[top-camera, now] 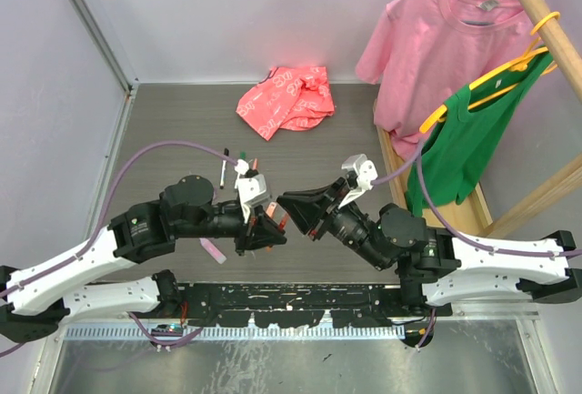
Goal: Insert the pens into the pen caps
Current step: Press the pen cap onto the pen, then place the pen at the center of the board.
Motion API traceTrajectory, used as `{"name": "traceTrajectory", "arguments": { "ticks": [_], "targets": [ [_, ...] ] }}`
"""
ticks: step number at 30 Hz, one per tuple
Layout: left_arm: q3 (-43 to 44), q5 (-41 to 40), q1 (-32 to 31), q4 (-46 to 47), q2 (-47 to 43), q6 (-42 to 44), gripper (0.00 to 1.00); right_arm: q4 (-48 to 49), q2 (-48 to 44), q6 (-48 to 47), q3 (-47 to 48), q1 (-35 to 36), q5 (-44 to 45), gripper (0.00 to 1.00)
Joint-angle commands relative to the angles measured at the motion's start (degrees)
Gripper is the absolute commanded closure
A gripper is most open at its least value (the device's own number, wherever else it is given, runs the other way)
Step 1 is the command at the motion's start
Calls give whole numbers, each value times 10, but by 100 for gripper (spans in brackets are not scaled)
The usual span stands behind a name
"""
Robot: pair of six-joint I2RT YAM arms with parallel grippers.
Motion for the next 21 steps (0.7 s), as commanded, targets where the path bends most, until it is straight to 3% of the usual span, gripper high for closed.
{"name": "traceTrajectory", "arguments": {
  "ticks": [1,4,6,13,21],
  "targets": [
    [20,-31,12,190,-12,-13,100,-139,-2,-65,25,27,-26,78],
    [11,-37,13,189,-19,-15,100,-108,-27,-102,30,27,-17,57],
    [11,-36,12,180,-17,-14,100,-80,-42,-131,36,27,-16,48],
    [-12,-43,12,160,-20,-22,100,-25,-67,-194,63,27,-62,41],
    [-29,-145,13,111,-35,-25,100,-59,-59,-164,44,28,23,37]
  ]
}}
